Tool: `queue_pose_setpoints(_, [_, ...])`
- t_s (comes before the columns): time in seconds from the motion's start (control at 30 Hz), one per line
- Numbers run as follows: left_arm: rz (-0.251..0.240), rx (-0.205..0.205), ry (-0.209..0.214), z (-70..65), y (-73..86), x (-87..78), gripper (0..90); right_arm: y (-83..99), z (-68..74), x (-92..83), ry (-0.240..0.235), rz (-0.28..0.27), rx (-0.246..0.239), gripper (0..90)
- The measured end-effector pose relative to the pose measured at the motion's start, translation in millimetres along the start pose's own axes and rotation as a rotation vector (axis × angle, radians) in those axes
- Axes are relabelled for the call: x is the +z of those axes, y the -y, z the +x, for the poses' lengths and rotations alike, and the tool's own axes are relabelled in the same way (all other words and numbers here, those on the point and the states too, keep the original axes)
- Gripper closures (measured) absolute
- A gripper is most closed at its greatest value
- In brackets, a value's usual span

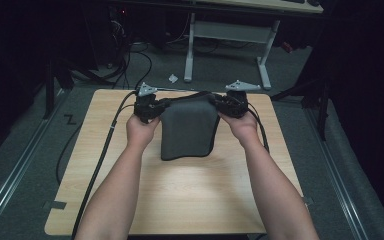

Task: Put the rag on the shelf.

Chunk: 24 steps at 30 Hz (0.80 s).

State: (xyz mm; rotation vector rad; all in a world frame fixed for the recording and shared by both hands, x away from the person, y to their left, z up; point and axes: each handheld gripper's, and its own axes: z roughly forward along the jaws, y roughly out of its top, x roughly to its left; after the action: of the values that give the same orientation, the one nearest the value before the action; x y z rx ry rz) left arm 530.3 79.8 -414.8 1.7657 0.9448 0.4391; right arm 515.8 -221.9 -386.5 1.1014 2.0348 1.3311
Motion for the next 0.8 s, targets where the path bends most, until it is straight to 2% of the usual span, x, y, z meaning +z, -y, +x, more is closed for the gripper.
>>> queue_pose_setpoints(0.07, [0.008, -0.006, 0.005, 1.1, 3.2, 0.8, 82.7, 2.9, -2.4, 1.1, -0.015, 0.005, 0.011, 75.1])
queue_pose_setpoints(0.13, [0.017, -0.006, 0.008, 1.5, 7.0, 2.5, 82.7, 5.4, -3.4, 3.0, -0.012, 0.011, 0.015, 75.0])
queue_pose_setpoints(0.33, [0.024, -0.041, 0.031, 4.5, 16.2, 5.3, 82.7, 8.5, -4.8, 5.5, -0.009, 0.007, 0.045, 75.0])
queue_pose_setpoints(0.53, [0.041, -0.062, 0.051, 6.6, 24.5, 10.0, 82.7, 14.1, -6.2, 7.8, -0.019, 0.008, 0.047, 76.6])
queue_pose_setpoints(0.67, [0.05, -0.072, 0.055, 6.7, 27.3, 12.3, 82.7, 16.5, -10.0, 9.8, -0.029, 0.005, 0.092, 76.4])
queue_pose_setpoints(0.77, [0.051, -0.084, 0.064, 8.6, 29.4, 12.7, 82.7, 18.1, -14.4, 12.3, -0.054, 0.007, 0.129, 75.7])
queue_pose_setpoints(0.8, [0.054, -0.086, 0.065, 9.1, 30.3, 12.9, 82.7, 18.1, -14.4, 12.3, -0.054, 0.007, 0.129, 75.7])
